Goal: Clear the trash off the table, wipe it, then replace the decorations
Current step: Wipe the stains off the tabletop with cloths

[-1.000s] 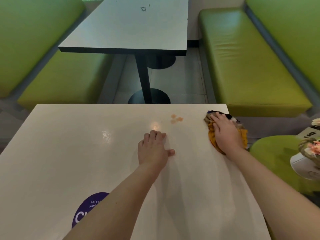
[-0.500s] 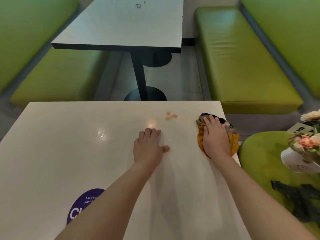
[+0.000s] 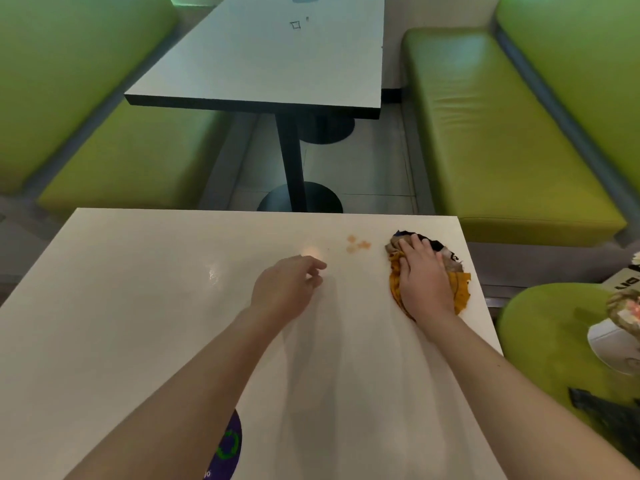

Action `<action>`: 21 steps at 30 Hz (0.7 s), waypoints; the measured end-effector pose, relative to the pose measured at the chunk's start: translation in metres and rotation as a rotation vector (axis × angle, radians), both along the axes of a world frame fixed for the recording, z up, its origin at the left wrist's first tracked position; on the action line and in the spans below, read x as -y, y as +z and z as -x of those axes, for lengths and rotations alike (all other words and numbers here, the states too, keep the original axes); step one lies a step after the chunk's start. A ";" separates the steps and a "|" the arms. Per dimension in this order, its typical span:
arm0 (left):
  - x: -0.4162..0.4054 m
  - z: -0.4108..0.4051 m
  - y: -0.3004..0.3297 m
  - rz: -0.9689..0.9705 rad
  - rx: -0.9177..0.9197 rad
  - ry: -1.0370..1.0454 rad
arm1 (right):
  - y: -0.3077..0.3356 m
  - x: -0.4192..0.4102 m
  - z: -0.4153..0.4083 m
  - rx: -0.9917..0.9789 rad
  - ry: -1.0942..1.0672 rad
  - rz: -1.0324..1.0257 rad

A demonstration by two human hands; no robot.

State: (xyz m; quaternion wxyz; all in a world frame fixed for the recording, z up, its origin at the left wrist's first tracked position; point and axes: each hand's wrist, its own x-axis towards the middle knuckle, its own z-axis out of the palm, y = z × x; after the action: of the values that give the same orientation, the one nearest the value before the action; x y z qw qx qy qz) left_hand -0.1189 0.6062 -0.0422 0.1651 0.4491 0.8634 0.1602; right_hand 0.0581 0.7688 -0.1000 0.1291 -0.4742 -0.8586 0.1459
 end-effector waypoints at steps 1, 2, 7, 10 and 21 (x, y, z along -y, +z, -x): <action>0.002 0.009 0.002 -0.025 -0.015 0.035 | 0.001 -0.006 0.008 0.001 -0.006 0.008; 0.004 0.017 0.002 -0.042 -0.044 0.071 | 0.003 -0.011 0.017 0.000 -0.015 0.020; 0.009 0.040 0.002 0.025 -0.171 0.229 | 0.012 -0.011 0.072 -0.148 -0.053 0.245; 0.004 0.046 -0.001 0.126 -0.175 0.293 | 0.020 0.022 0.097 -0.215 0.077 0.292; -0.003 0.057 -0.004 0.270 -0.117 0.335 | 0.006 -0.004 0.065 -0.070 0.095 0.070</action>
State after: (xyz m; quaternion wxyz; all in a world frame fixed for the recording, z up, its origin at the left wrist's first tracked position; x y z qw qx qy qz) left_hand -0.1758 0.6087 -0.0461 0.1446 0.2816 0.9477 0.0419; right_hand -0.0071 0.7723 -0.0942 0.1351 -0.4319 -0.8694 0.1984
